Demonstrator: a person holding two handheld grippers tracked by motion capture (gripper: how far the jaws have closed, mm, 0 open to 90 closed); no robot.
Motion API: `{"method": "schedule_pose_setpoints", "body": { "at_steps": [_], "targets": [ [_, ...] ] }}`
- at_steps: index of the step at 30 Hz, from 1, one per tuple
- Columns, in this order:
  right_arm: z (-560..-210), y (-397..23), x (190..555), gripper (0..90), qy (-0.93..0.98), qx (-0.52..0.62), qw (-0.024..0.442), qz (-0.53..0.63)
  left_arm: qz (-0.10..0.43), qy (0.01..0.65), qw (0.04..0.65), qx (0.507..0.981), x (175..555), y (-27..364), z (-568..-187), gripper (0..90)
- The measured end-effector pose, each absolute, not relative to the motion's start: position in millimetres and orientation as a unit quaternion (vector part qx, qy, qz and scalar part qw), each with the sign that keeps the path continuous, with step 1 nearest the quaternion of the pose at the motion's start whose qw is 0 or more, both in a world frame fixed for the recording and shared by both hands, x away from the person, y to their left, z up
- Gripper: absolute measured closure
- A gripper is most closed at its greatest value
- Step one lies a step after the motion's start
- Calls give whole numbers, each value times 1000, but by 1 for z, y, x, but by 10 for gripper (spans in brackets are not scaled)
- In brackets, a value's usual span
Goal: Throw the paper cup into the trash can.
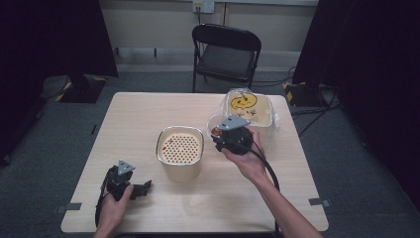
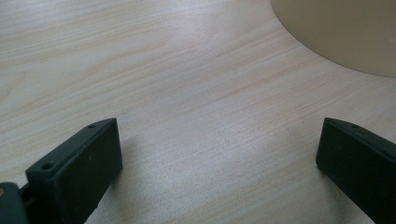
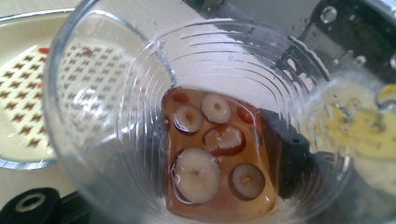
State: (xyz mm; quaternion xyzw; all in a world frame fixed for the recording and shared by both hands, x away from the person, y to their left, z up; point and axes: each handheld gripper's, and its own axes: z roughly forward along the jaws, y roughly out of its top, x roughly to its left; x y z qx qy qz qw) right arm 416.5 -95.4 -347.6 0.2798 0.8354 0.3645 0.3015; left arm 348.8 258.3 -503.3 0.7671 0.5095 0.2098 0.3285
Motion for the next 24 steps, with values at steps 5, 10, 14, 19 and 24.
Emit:
{"method": "schedule_pose_setpoints", "body": {
  "at_steps": [5, 10, 14, 19, 24],
  "targets": [
    [-335, -80, 429, 499, 842, 256, 330, 342, 210, 509, 328, 767, 349, 258, -503, 0],
    [-331, -65, 437, 500, 853, 224, 356, 310, 210, 509, 328, 767, 349, 258, -503, 0],
    [-331, -50, 442, 502, 856, 199, 388, 277, 210, 508, 327, 769, 349, 259, -503, 0],
    [-332, -39, 442, 505, 853, 172, 426, 247, 210, 508, 327, 769, 349, 259, -503, 0],
    [-337, -26, 444, 507, 851, 138, 464, 202, 210, 508, 327, 769, 349, 259, -503, 0]
  ]
}}
